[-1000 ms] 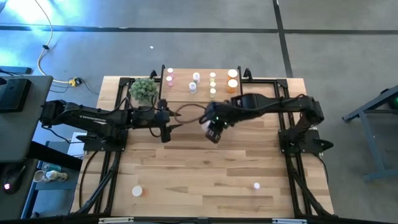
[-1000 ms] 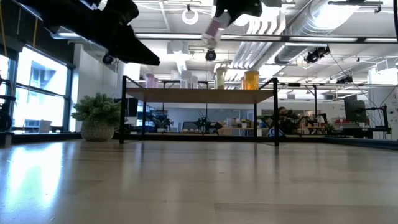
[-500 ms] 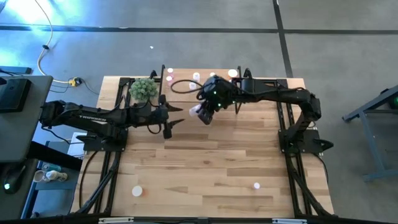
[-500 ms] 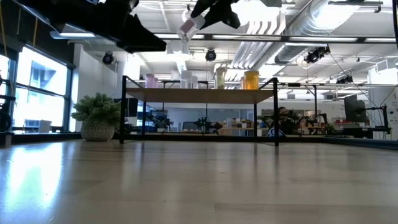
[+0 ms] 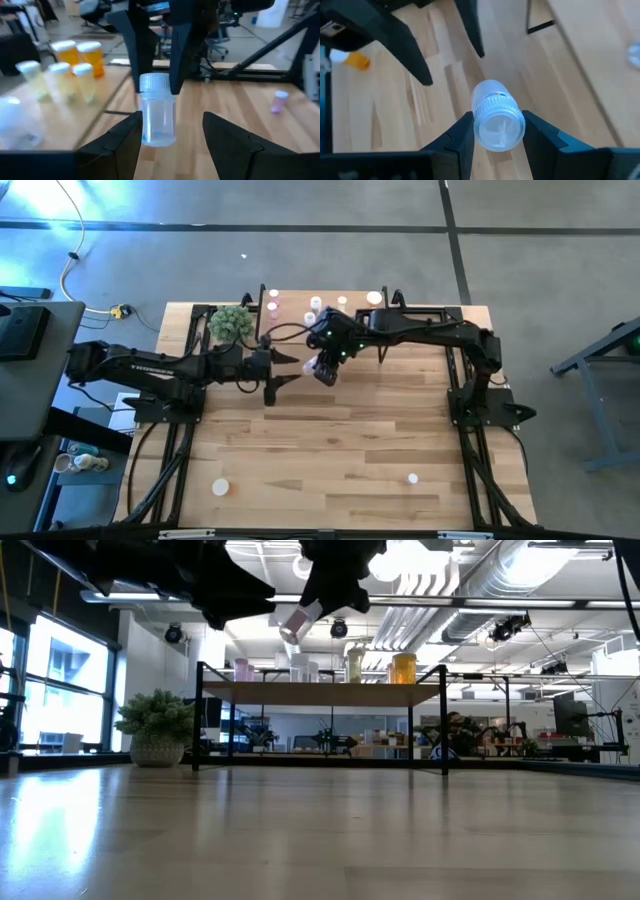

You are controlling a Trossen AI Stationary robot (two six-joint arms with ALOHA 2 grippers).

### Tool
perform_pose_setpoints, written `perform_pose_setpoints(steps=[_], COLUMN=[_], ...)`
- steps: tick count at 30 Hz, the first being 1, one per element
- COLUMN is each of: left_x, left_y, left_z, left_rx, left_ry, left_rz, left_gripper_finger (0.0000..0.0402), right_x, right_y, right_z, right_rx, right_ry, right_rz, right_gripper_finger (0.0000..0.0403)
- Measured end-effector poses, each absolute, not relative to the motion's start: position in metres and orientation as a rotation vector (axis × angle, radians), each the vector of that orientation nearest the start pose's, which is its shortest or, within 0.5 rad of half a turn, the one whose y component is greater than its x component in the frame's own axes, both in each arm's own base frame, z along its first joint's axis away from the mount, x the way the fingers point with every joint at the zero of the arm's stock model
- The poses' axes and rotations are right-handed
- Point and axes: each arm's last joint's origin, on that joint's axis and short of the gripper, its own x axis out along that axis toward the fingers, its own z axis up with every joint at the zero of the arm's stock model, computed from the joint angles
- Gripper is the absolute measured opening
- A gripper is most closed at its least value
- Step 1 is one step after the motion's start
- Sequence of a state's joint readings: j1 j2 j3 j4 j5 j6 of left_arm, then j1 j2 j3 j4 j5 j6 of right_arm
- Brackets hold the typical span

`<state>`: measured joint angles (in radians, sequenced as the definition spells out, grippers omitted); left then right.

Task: Pick and place medicine bottles onto shelf by color
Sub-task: Put the transparent pill bottle on the shelf aligned with the other transparent pill bottles

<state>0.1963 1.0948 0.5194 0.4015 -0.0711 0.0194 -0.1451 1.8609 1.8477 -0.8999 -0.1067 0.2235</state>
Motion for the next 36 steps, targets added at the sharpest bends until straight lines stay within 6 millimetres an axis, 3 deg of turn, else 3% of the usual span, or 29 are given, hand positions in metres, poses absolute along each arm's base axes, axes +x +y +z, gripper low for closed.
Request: perform_pose_setpoints(steps=[6,18,36], left_x=[0.24,0.268,0.264], left_y=[0.049,0.054,0.058], left_z=[0.225,0.216,0.218], left_rx=[-0.018,-0.042,-0.073], left_ry=[0.202,0.231,0.243], left_rz=[0.244,0.231,0.199], left_gripper_finger=[0.0197,0.0197,0.014], right_x=[0.4,0.401,0.399], right_y=[-0.046,-0.042,-0.042], right_z=[0.332,0.332,0.331], right_rx=[0.286,0.282,0.287], right_ry=[0.918,0.921,0.943], right_rz=[-0.074,-0.065,-0.066], right_gripper_finger=[0.0124,0.0124,0.0124])
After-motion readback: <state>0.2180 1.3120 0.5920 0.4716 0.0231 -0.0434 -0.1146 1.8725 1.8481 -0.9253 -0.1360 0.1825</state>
